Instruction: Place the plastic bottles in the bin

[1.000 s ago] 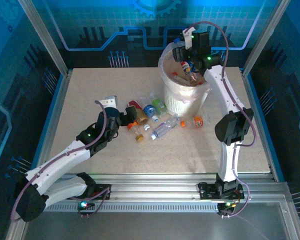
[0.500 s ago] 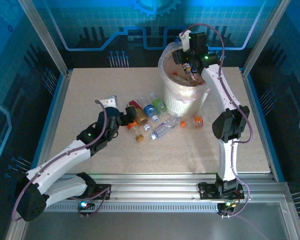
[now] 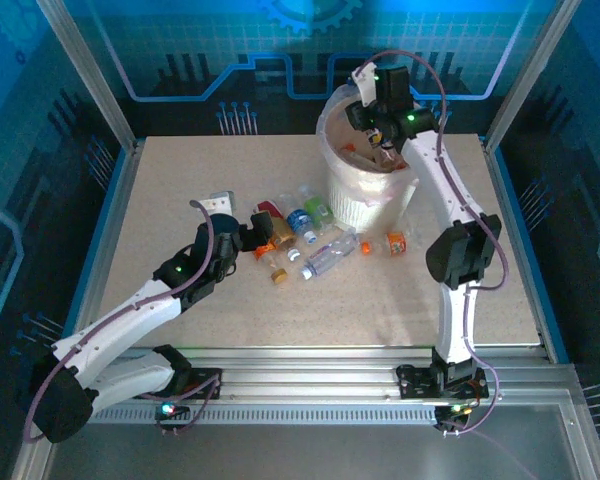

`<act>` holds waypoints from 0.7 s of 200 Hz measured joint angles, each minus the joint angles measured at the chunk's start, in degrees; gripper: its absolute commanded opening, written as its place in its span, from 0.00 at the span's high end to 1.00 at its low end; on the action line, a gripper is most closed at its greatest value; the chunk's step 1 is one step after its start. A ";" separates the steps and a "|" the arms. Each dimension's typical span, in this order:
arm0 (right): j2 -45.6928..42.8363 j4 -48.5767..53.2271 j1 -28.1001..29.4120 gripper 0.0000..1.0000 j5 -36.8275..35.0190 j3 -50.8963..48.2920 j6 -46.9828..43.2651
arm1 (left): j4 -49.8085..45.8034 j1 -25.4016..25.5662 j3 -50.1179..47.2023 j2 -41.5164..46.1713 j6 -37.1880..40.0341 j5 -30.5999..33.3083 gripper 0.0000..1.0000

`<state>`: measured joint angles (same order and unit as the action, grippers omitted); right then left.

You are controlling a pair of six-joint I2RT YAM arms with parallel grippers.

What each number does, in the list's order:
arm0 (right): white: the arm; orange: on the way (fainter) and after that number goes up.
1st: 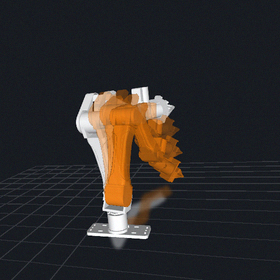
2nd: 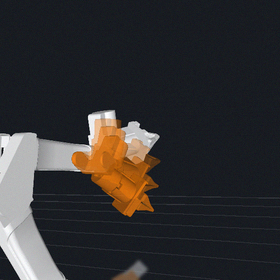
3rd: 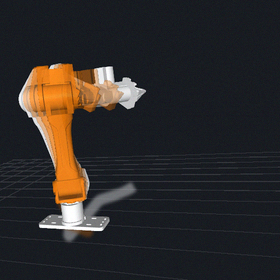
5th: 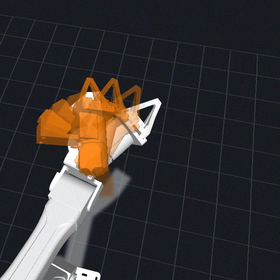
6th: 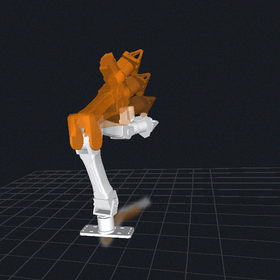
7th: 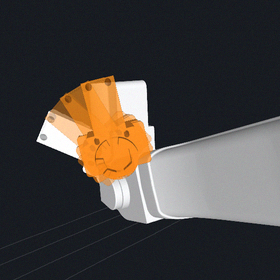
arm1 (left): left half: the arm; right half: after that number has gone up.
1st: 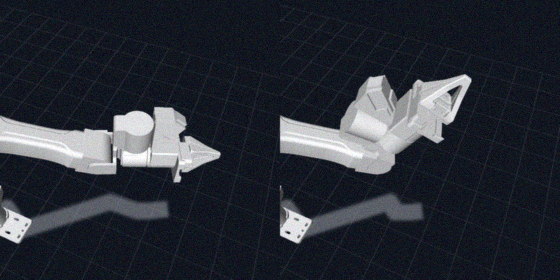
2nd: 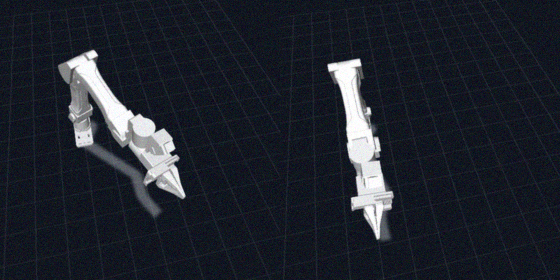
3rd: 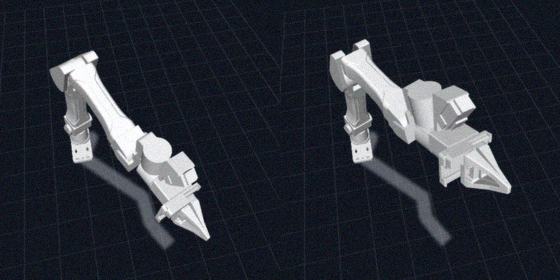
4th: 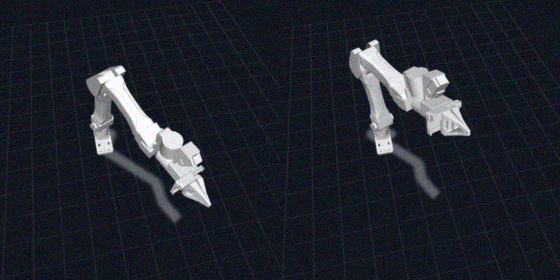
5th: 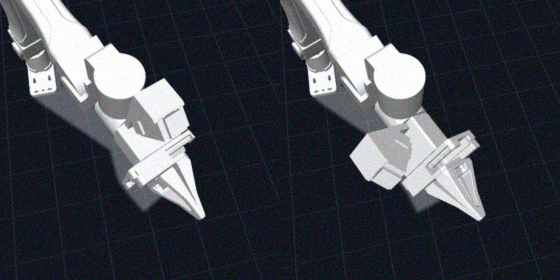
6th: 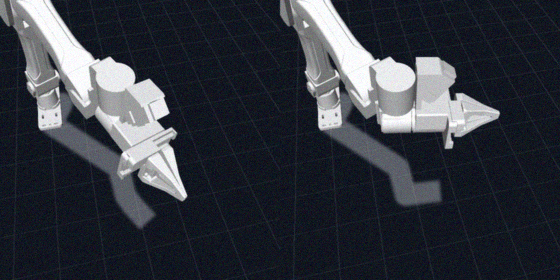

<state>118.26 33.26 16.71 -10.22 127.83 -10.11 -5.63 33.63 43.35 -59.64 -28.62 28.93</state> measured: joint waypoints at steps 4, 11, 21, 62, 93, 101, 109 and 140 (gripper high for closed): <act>-1.05 -0.90 0.00 0.54 0.00 -1.36 -0.33 | 0.07 0.00 -0.02 0.00 -0.02 0.00 0.01; -3.06 -2.71 0.00 0.54 0.02 -3.85 -0.98 | 0.09 -0.04 -0.02 0.00 -0.02 0.00 0.01; -5.95 -5.33 0.00 0.55 0.04 -7.17 -1.90 | 0.15 -0.04 -0.02 0.00 -0.02 0.00 0.01; -15.10 -17.66 -0.07 0.56 0.87 -19.12 -6.47 | 0.33 -0.11 -0.02 0.02 0.00 0.00 0.01; -16.35 -23.69 -0.55 0.56 2.05 -23.78 -10.12 | 0.33 -0.15 -0.02 0.13 0.00 0.00 0.01; -16.35 -24.74 -0.66 0.56 2.23 -24.87 -11.21 | 0.31 -0.15 -0.02 0.17 0.00 0.00 0.01; -16.35 -25.18 -0.74 0.56 2.25 -25.73 -12.33 | 0.31 -0.15 -0.02 0.17 0.00 0.00 0.01; -16.24 -27.08 -0.76 0.57 2.32 -26.82 -16.24 | 0.31 -0.15 -0.02 0.17 0.00 0.00 0.01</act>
<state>102.02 6.17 15.94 -7.90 101.01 -26.35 -5.32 33.47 43.33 -59.46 -28.62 28.93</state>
